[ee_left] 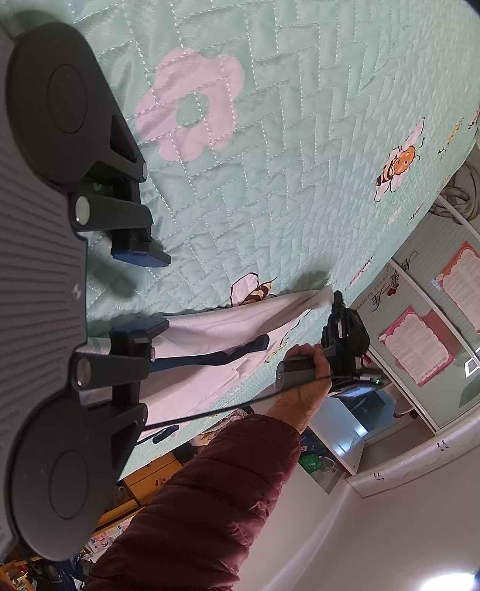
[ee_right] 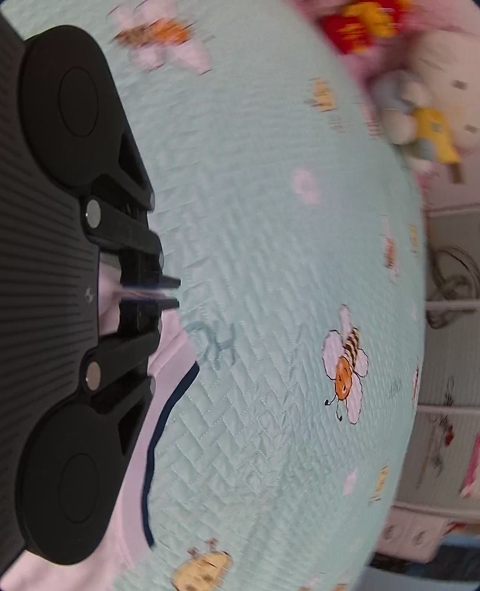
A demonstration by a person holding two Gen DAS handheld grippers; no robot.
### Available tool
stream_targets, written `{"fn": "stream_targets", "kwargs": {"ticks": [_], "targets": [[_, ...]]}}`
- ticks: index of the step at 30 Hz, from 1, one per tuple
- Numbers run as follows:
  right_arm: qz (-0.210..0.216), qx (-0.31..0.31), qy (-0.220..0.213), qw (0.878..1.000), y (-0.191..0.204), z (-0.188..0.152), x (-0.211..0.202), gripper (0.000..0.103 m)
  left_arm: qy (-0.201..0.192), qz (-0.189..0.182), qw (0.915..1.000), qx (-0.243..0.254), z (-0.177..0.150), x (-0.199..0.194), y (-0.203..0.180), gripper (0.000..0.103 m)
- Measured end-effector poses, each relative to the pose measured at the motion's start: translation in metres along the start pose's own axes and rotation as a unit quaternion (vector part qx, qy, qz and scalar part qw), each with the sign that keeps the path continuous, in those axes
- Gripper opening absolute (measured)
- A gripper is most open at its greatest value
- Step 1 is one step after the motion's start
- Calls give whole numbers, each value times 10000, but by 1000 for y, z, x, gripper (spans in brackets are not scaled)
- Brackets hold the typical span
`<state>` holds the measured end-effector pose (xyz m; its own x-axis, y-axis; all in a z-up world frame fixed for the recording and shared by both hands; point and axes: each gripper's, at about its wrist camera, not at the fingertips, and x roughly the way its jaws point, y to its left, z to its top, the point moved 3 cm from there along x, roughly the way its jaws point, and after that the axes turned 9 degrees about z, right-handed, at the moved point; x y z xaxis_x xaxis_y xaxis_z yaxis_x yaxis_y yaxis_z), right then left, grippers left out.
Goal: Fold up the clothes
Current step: 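Open both grippers to release the folded shirt edge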
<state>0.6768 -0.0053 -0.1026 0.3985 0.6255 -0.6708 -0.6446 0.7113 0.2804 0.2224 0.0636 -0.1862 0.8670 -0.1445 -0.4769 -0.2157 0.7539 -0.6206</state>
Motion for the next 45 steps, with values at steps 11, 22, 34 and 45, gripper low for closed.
{"fn": "stream_targets", "kwargs": {"ticks": [11, 22, 34, 45], "targets": [[151, 150, -382, 9990, -8, 3, -11, 33, -7, -33, 10000, -37, -1, 0, 0, 33], [-496, -594, 583, 9953, 19, -9, 17, 0, -5, -61, 10000, -76, 0, -1, 0, 33], [-33, 931, -572, 9940, -47, -18, 6, 0, -15, -64, 9999, -85, -1, 0, -1, 33], [-18, 1525, -1872, 9704, -75, -45, -93, 21, -5, -93, 9999, -117, -1, 0, 0, 33]]}}
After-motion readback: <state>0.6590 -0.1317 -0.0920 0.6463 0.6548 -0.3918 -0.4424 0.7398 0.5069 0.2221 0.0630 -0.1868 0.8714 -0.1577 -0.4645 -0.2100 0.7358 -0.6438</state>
